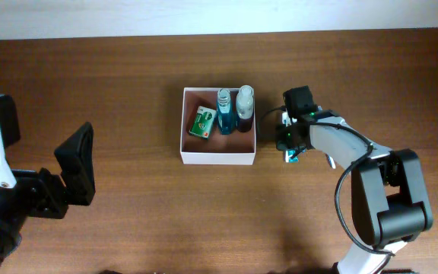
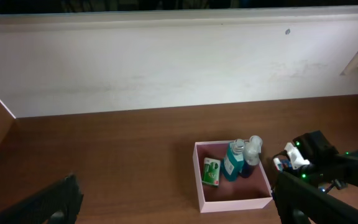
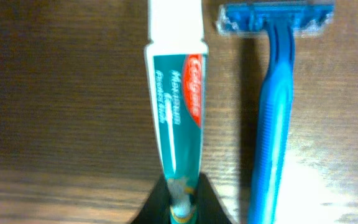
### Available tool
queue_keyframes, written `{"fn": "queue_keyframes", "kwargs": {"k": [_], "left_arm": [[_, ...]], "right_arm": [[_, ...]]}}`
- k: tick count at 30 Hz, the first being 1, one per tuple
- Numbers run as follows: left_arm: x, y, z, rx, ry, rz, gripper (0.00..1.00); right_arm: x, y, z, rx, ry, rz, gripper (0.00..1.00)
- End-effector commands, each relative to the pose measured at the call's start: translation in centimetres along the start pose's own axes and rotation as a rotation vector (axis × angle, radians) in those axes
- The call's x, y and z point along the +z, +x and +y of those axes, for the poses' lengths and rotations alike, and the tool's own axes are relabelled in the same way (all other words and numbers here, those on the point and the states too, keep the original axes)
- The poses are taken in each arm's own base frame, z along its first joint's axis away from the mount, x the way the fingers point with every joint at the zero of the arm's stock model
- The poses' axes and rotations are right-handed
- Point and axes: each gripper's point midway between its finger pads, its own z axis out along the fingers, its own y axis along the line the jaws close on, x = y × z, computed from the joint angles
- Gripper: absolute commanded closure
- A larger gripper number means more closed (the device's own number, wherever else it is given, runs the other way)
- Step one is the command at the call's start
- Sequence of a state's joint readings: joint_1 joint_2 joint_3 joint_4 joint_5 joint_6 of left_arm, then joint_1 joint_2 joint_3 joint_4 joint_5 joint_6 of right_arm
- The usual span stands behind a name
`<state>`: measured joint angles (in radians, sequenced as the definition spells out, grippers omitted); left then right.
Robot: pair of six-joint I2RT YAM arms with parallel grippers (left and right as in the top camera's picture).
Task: Pack container
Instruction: 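Reach the right gripper to the Colgate toothpaste tube and grasp it, then carry the toothpaste into the box and release it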
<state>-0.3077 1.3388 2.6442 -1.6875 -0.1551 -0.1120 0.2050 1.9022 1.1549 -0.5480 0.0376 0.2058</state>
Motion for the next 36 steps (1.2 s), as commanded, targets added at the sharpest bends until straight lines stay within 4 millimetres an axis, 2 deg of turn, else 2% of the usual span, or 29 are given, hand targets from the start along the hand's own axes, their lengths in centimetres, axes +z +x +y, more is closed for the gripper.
{"fn": "queue_keyframes", "kwargs": {"k": [1,4,7,9,12,16,18,19,21,23,25,27,29,31,34,36], "left_arm": [[0.0,-0.1,0.2,0.014,-0.013,-0.005,0.01],[0.0,-0.1,0.2,0.014,-0.013,-0.005,0.01],[0.0,-0.1,0.2,0.014,-0.013,-0.005,0.0],[0.0,-0.1,0.2,0.014,-0.013,-0.005,0.01],[0.0,-0.1,0.2,0.014,-0.013,-0.005,0.01],[0.0,-0.1,0.2,0.014,-0.013,-0.005,0.01],[0.0,-0.1,0.2,0.014,-0.013,-0.005,0.0],[0.0,-0.1,0.2,0.014,-0.013,-0.005,0.01],[0.0,-0.1,0.2,0.014,-0.013,-0.005,0.01],[0.0,-0.1,0.2,0.014,-0.013,-0.005,0.01],[0.0,-0.1,0.2,0.014,-0.013,-0.005,0.0],[0.0,-0.1,0.3,0.014,-0.014,-0.005,0.01],[0.0,-0.1,0.2,0.014,-0.013,-0.005,0.01],[0.0,-0.1,0.2,0.014,-0.013,-0.005,0.01],[0.0,-0.1,0.2,0.014,-0.013,-0.005,0.0],[0.0,-0.1,0.2,0.014,-0.013,-0.005,0.01]], "right_arm": [[-0.3,0.6,-0.2,-0.018,0.029,0.04,0.96],[-2.9,0.0,0.1,-0.024,0.028,0.058,0.96],[-7.1,-1.4,0.8,-0.031,0.01,0.054,0.95],[-10.7,-2.2,1.9,-0.041,-0.031,0.044,0.94],[-16.4,-2.7,4.5,-0.077,-0.12,0.011,0.93],[-23.1,-2.4,9.5,-0.238,-0.246,-0.088,0.93],[-25.0,-2.0,12.1,-0.363,-0.283,-0.148,0.94],[-25.8,-1.5,14.0,-0.472,-0.306,-0.188,0.96],[-26.2,-0.8,16.3,-0.628,-0.325,-0.226,0.96],[-25.6,0.1,18.8,-0.823,-0.329,-0.251,0.96],[-24.2,0.9,20.7,-1.012,-0.329,-0.256,0.96],[-22.1,1.4,21.8,-1.184,-0.316,-0.236,0.96],[-19.6,1.6,22.2,-1.337,-0.295,-0.205,0.96],[-17.4,1.2,22.5,-1.406,-0.271,-0.184,0.96],[-13.8,-0.3,22.4,-1.415,-0.197,-0.163,0.96],[-12.1,-1.4,21.8,-1.405,-0.133,-0.153,0.96]]}}
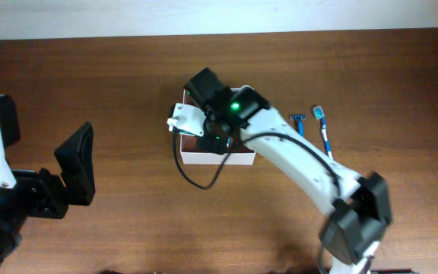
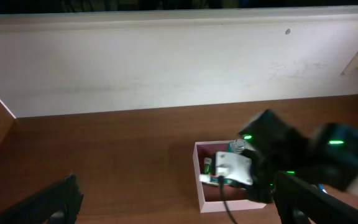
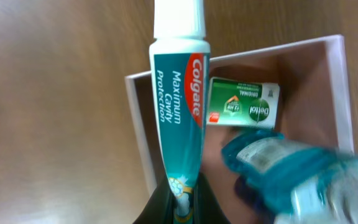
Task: Pack container
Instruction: 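Carry the toothpaste into the box and release it, then grasp the blue razor with the right gripper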
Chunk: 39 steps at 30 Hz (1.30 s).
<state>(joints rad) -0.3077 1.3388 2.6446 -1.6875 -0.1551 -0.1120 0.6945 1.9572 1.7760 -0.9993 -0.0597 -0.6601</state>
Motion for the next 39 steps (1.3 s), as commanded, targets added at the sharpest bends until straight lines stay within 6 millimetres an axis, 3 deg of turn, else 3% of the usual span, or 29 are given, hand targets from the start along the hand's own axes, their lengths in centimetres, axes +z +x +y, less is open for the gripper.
{"fn": "queue_keyframes", "kwargs": {"k": [1,4,7,12,15,19,24,31,33,39], "left_arm": [[0.0,-0.1,0.3,0.014,-0.014,-0.005,0.01],[0.0,-0.1,0.2,0.014,-0.013,-0.005,0.0],[0.0,-0.1,0.2,0.014,-0.013,-0.005,0.01],[0.0,-0.1,0.2,0.014,-0.013,-0.005,0.0],[0.0,-0.1,0.2,0.014,-0.013,-0.005,0.01],[0.0,-0.1,0.2,0.014,-0.013,-0.005,0.01],[0.0,-0.1,0.2,0.014,-0.013,-0.005,0.01],[0.0,-0.1,0.2,0.014,-0.013,-0.005,0.01],[0.0,-0.1,0.3,0.014,-0.014,-0.005,0.01],[0.0,-0.1,0.2,0.014,-0.013,-0.005,0.01]], "right_arm": [[1.9,2.1,-2.0,-0.078,0.069,0.096,0.96],[1.3,2.5,-3.0,-0.075,0.118,0.122,0.92],[-0.8,2.4,-3.0,-0.058,0.132,0.125,0.6],[-5.5,3.3,-3.7,0.099,0.174,0.095,0.53],[-7.8,5.2,-5.8,0.346,0.228,0.061,0.45],[-9.2,10.6,-10.0,0.847,0.296,0.045,0.36],[-6.9,18.7,-12.8,1.293,0.256,0.081,0.34],[-0.2,27.0,-12.4,1.491,0.152,0.242,0.35],[1.6,27.9,-11.9,1.512,0.108,0.277,0.36],[5.2,27.7,-10.1,1.431,-0.012,0.329,0.37]]}}
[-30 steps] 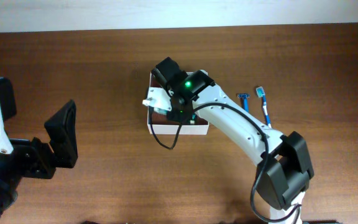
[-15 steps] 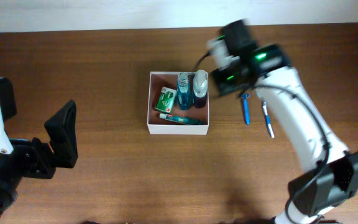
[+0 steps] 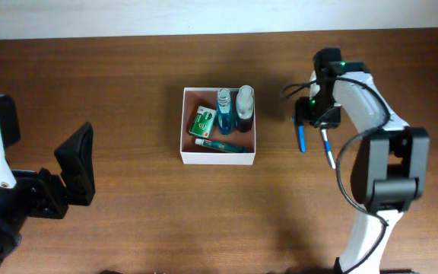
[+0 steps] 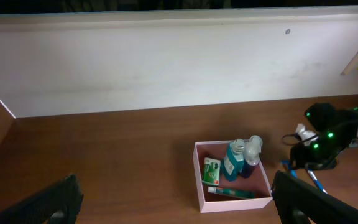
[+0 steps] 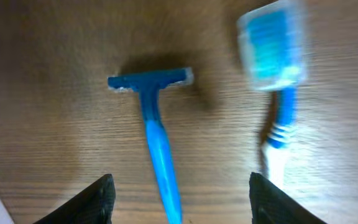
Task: Pack container
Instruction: 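Grasp the blue razor with the right gripper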
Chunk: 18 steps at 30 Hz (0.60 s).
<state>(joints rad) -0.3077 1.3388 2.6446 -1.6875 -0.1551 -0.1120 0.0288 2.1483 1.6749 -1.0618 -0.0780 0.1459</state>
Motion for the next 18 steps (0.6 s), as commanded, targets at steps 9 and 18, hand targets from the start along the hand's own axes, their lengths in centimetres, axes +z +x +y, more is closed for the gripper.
{"fn": "queue_keyframes", "kwargs": {"k": [9,18], "left_arm": [[0.0,-0.1,0.2,0.014,-0.013,-0.005,0.01],[0.0,-0.1,0.2,0.014,-0.013,-0.005,0.01]], "right_arm": [[3.6,1.5,0.3,-0.023,0.023,0.091,0.55],[4.7,1.2,0.3,-0.026,0.021,0.068,0.78]]}}
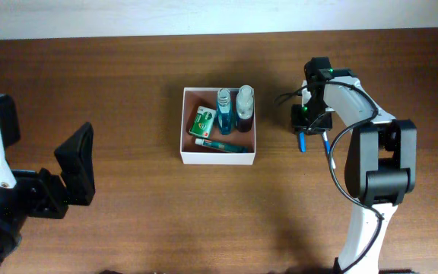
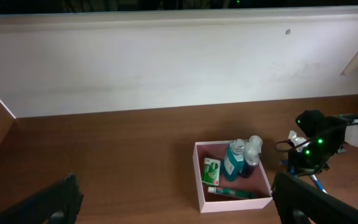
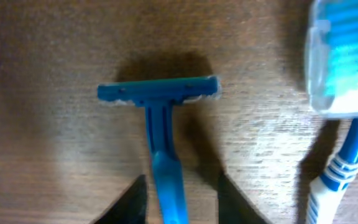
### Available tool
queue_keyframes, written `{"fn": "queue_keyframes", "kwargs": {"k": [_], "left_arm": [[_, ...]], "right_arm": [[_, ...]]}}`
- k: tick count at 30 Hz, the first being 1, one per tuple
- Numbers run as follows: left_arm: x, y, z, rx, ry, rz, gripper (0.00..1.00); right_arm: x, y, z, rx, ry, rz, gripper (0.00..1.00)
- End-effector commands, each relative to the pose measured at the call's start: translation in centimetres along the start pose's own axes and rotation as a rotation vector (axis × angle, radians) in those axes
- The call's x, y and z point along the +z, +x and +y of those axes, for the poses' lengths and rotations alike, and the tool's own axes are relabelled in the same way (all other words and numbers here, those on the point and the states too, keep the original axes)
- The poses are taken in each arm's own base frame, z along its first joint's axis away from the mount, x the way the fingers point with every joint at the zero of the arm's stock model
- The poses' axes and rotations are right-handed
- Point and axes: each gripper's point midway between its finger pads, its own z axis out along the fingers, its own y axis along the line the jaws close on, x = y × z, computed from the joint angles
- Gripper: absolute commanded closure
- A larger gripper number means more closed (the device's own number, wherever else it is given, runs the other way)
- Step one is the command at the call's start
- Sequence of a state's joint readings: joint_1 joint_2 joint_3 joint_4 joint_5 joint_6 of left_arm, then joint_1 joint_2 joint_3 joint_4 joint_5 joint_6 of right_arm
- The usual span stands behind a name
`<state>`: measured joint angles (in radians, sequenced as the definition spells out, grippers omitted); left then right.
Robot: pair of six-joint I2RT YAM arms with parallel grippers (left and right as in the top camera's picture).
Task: Pack container
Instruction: 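Grasp the blue razor with the right gripper, then place the razor into the box and release it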
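Observation:
A white box point(image 1: 183, 144) holds a green soap carton point(image 1: 202, 120), a blue bottle point(image 1: 224, 111), a white-capped bottle point(image 1: 245, 105) and a toothpaste tube point(image 1: 220, 143). To its right a blue razor point(image 3: 159, 92) lies on the table, and my right gripper point(image 3: 178, 202) is low over it. That gripper is open, with one finger on each side of the razor handle and a gap to each. A blue toothbrush point(image 3: 344, 59) lies just right of the razor. My left gripper point(image 2: 176, 193) stands wide open far to the left, holding nothing.
The brown table point(image 1: 128, 84) reaches a white wall point(image 2: 166, 68) at the back. The left arm's black fingers point(image 1: 74, 167) sit near the table's left edge. The right arm's cable loops beside the toothbrush point(image 1: 328, 148).
My right gripper has come down closer over the razor. Its fingers now stand much nearer together, flanking the handle. The box contents and the left arm are unchanged.
My right gripper was first shut on the toothpaste tube on the table beside the razor. Then it held the tube over the box. Later the tube lay in the box and the gripper was open above the razor and toothbrush. Now it straddles the razor handle.

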<state>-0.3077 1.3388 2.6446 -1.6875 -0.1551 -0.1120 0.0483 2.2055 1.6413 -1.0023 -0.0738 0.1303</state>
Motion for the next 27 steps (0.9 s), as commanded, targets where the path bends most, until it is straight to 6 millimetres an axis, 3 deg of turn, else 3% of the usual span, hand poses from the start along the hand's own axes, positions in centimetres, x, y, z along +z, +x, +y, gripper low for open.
{"fn": "queue_keyframes", "kwargs": {"k": [1,5,8,12,16,17,20,22,23,27], "left_arm": [[0.0,-0.1,0.2,0.014,-0.013,-0.005,0.01],[0.0,-0.1,0.2,0.014,-0.013,-0.005,0.01],[0.0,-0.1,0.2,0.014,-0.013,-0.005,0.01],[0.0,-0.1,0.2,0.014,-0.013,-0.005,0.01],[0.0,-0.1,0.2,0.014,-0.013,-0.005,0.01],[0.0,-0.1,0.2,0.014,-0.013,-0.005,0.0],[0.0,-0.1,0.2,0.014,-0.013,-0.005,0.01],[0.0,-0.1,0.2,0.014,-0.013,-0.005,0.01],[0.0,-0.1,0.2,0.014,-0.013,-0.005,0.01],[0.0,-0.1,0.2,0.014,-0.013,-0.005,0.01]], "right_arm": [[1.6,0.8,-0.1,0.007,0.012,0.037,0.83],[1.1,1.2,-0.5,0.007,0.032,0.045,0.95],[-0.6,1.2,-0.3,0.005,0.029,0.023,0.96],[-7.5,1.4,1.7,-0.033,-0.006,-0.095,0.96],[-15.6,3.2,6.5,-0.151,-0.108,-0.267,0.96],[-16.9,3.6,7.5,-0.198,-0.127,-0.301,0.96],[-21.3,5.8,12.6,-0.515,-0.157,-0.449,0.96],[-22.4,7.4,15.6,-0.729,-0.156,-0.497,0.96],[-22.2,9.3,18.4,-0.931,-0.151,-0.505,0.96],[-19.2,12.0,22.7,-1.277,-0.132,-0.452,0.96]]}}
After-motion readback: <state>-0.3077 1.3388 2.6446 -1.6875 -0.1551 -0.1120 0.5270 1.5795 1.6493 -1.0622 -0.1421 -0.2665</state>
